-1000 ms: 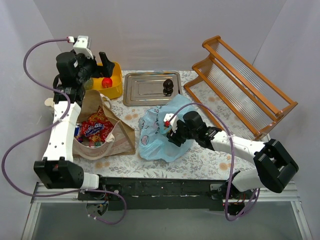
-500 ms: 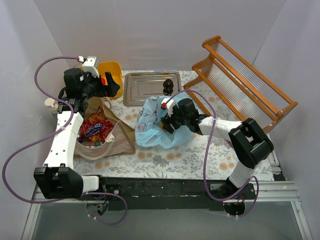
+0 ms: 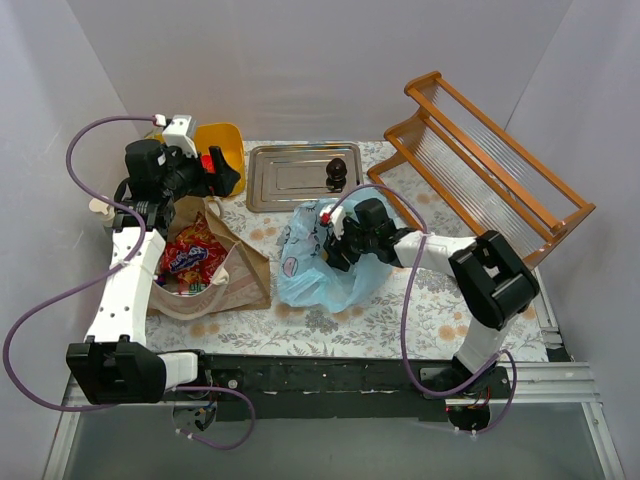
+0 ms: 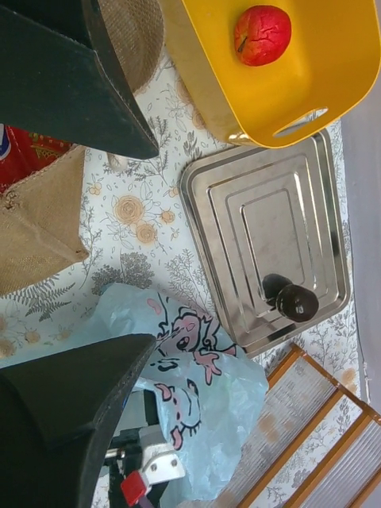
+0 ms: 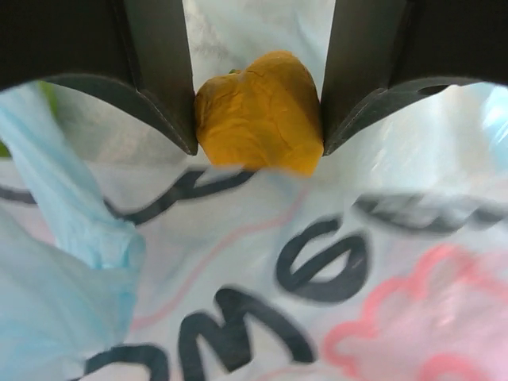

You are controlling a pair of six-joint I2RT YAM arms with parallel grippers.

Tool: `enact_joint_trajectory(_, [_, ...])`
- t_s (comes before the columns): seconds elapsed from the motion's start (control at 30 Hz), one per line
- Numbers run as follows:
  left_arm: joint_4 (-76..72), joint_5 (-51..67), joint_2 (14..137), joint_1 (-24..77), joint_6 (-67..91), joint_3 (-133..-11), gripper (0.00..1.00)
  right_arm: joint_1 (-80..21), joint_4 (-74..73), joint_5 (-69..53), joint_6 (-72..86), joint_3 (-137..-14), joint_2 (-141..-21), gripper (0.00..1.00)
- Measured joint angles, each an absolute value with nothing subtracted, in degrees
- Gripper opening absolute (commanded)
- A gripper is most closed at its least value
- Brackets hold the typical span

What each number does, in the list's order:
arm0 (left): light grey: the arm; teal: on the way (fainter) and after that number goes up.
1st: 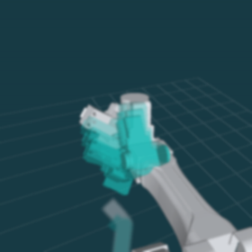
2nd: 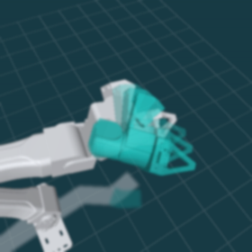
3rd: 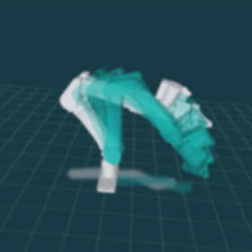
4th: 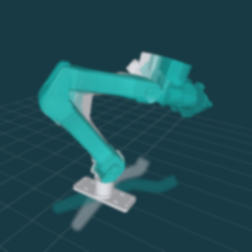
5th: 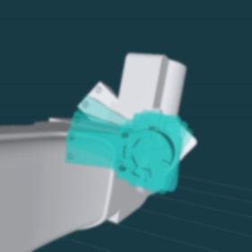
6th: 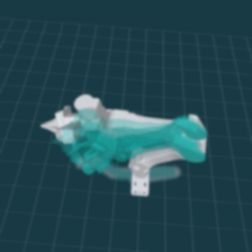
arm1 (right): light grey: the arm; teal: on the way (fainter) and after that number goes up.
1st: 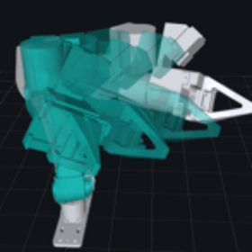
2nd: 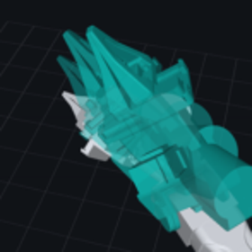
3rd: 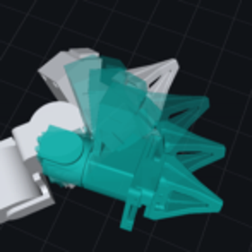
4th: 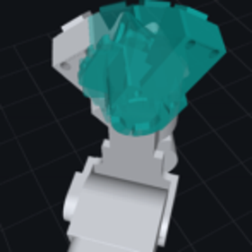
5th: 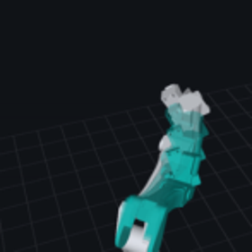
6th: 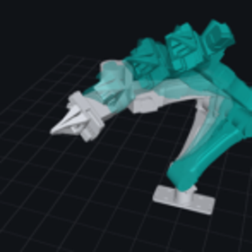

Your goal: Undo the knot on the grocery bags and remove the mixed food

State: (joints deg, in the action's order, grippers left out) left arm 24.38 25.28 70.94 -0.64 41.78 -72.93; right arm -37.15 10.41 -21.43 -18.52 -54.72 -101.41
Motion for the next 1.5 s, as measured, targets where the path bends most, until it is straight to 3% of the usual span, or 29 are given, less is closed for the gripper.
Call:
enact_joint_trajectory(0.2, [24.45, 28.49, 70.94, -0.64, 42.15, -72.42, 0.89, -37.15, 3.29, -24.47, -21.74, -50.43, -88.07, 0.16])
enact_joint_trajectory(0.3, [24.43, 32.71, 71.16, -0.69, 42.26, -72.42, 0.89, -37.15, -3.05, -27.75, -25.85, -50.83, -79.61, 0.11])
enact_joint_trajectory(0.57, [25.96, 47.53, 75.22, -0.67, 42.87, -73.45, 0.94, -37.28, -22.09, -35.05, -37.1, -59.61, -69.97, 0.09])
enact_joint_trajectory(0.73, [29.78, 59.99, 79.57, -0.27, 44.8, -78.52, 0.95, -37.32, -18.26, -36.23, -40.91, -62.33, -67.66, 0.09])
enact_joint_trajectory(0.93, [30.04, 69.47, 81.08, 4.27, 49.63, -79.29, 0.96, -39.68, -8.12, -35.42, -47.18, -65.45, -71.31, 0.08])
enact_joint_trajectory(1.17, [29.1, 71.18, 83.57, 8.4, 52.36, -81.14, 0.96, -41.6, -3.05, -34.46, -47.33, -72.07, -80.84, 0.07])
enact_joint_trajectory(1.4, [28.8, 70.89, 85.12, 10.87, 52.47, -81.47, 0.96, -44.12, -0.64, -34.48, -47.35, -73.87, -82.56, 0.08])
enact_joint_trajectory(1.5, [28.67, 70.83, 86.43, 11.53, 52.38, -82.02, 0.88, -45.21, 0.64, -34.5, -47.37, -74.15, -82.81, 0.08])
